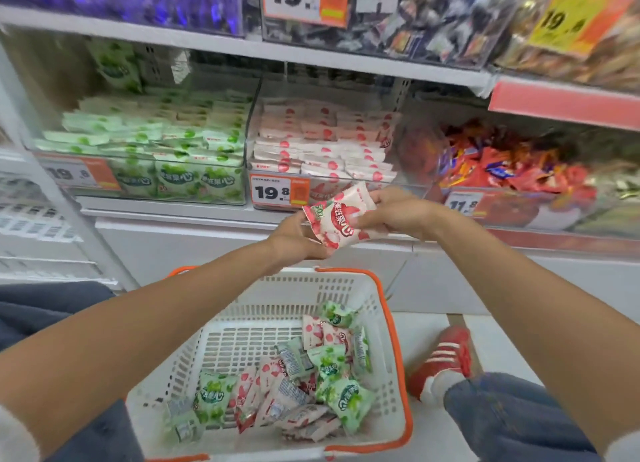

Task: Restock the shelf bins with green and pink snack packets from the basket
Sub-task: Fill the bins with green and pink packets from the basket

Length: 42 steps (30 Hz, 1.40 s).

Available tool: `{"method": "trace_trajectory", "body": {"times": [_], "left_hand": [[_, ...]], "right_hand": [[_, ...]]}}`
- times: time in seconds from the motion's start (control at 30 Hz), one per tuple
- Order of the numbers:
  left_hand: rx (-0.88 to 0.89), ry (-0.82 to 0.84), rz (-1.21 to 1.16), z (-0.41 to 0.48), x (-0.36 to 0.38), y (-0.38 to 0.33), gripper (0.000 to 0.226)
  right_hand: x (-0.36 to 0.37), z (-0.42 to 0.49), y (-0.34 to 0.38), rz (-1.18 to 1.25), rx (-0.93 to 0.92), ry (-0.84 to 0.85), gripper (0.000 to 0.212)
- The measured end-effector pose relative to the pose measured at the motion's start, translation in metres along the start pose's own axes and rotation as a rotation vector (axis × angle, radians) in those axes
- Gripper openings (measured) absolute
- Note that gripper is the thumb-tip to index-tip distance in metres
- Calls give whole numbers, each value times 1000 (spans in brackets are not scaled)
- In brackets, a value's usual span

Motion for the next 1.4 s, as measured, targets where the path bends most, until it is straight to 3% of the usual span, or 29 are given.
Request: {"method": "trace_trajectory", "body": {"times": [0.17,0.3,0.4,0.5,0.57,0.63,0.7,0.87,0.97,1.4], "left_hand": [[149,-22,165,29,17,-54,51],[370,-244,400,72,3,-111,37],[490,-330,709,108,-3,-144,37],[437,-303,1123,158,-1,-159,30],[301,-164,1251,191,0,-151,41],[183,-18,1320,217,-3,-137,57],[149,28,1357,233,-8,-125,67],[322,-85,1378,246,-13,-120,67],[347,-115,1380,247,-14,-120,69],[379,-161,1394,244,-14,-123,68]], "right_hand": [[-55,-19,40,-165,-79,-146,16],[-111,-14,73,-395,-295,-405,12],[-145,10,76,-587,-360,-569,19],[-168,45,73,-726,-335,-637,9],[-180,72,70,-816,-259,-671,17],[-184,98,68,-954,-186,-654,25],[-183,116,72,-1062,-150,-605,37],[-186,147,82,-1102,-157,-459,36],[-184,157,79,-1127,-127,-438,27],[-176,177,77,-1144,-71,-371,29]]}}
Point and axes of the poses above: each hand's wrist, its own z-axis towards the middle knuckle, its own x-axis out of the palm, y = z × x, the point moved 6 cm from there along z, towards the middle knuckle, and after that the axes turned 5 degrees about z, right-handed, at the moved point
